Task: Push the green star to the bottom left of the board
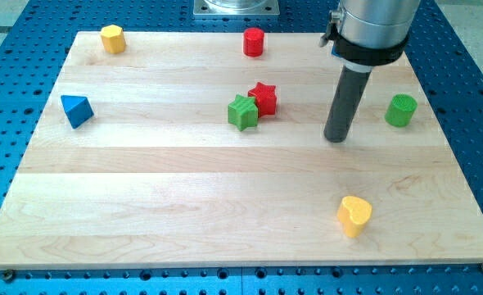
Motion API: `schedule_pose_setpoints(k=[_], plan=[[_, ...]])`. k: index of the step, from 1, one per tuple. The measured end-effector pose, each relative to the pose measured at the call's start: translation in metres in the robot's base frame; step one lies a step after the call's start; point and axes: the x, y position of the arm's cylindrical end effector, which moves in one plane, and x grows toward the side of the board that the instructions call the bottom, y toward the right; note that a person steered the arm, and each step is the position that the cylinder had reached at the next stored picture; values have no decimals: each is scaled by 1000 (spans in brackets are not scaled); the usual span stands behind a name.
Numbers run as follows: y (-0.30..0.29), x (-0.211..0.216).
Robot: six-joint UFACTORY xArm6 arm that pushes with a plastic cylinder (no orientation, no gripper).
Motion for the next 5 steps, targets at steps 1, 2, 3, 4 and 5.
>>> schedule_pose_setpoints(k=[1,2,3,4,5], plan=[[-21,-30],[-79,-37],[-140,-22],[-212,21],[-193,1]])
